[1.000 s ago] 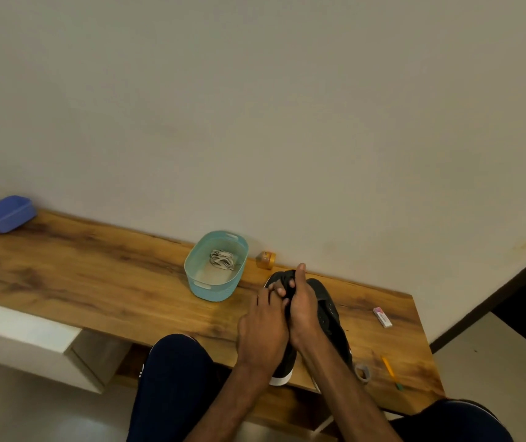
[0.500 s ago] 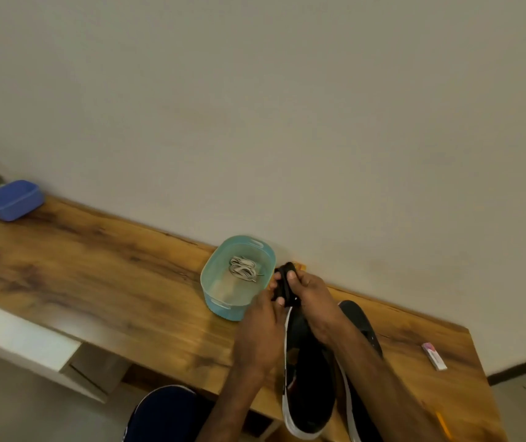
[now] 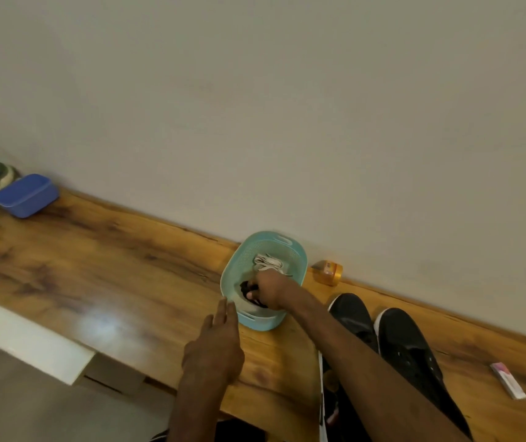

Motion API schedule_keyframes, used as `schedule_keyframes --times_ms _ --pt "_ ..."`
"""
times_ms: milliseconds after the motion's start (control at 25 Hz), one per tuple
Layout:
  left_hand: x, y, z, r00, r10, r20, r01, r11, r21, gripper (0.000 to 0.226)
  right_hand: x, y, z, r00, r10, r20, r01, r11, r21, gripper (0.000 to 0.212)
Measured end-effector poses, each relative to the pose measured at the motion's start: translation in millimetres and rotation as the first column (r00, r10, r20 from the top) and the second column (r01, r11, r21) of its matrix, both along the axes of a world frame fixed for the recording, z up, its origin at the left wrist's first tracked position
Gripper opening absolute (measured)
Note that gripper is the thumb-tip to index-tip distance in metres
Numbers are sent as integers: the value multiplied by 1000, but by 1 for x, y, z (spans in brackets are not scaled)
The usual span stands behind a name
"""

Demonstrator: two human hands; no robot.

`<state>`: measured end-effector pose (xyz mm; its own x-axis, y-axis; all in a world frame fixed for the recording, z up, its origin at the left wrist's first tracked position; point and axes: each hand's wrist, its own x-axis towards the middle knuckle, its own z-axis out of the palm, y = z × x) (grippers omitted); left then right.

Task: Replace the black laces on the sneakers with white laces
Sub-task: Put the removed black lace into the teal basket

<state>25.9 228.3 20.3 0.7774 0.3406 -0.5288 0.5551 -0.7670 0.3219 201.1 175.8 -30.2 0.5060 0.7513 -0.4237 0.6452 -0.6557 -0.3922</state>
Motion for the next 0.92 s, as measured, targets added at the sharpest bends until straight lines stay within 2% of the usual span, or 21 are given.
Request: schedule_keyframes --times_ms 160,360,560,760,920 --pt "5 -5 -5 994 -66 -86 69 997 27 81 -1 17 -20 995 72 76 -69 997 -36 35" --pt "4 -10 -6 992 -76 -103 81 996 39 86 3 23 -13 991 109 81 -107 994 -31 41" --pt "2 -13 -7 992 -76 -99 80 996 40 88 0 24 -14 988 42 148 -45 999 18 32" --pt "4 -15 -8 994 -73 -84 76 996 43 89 -8 25 -24 963 -13 268 0 999 48 48" --pt "5 -15 -10 993 -81 -82 86 995 54 89 -11 32 -33 963 -16 267 15 1000 5 30"
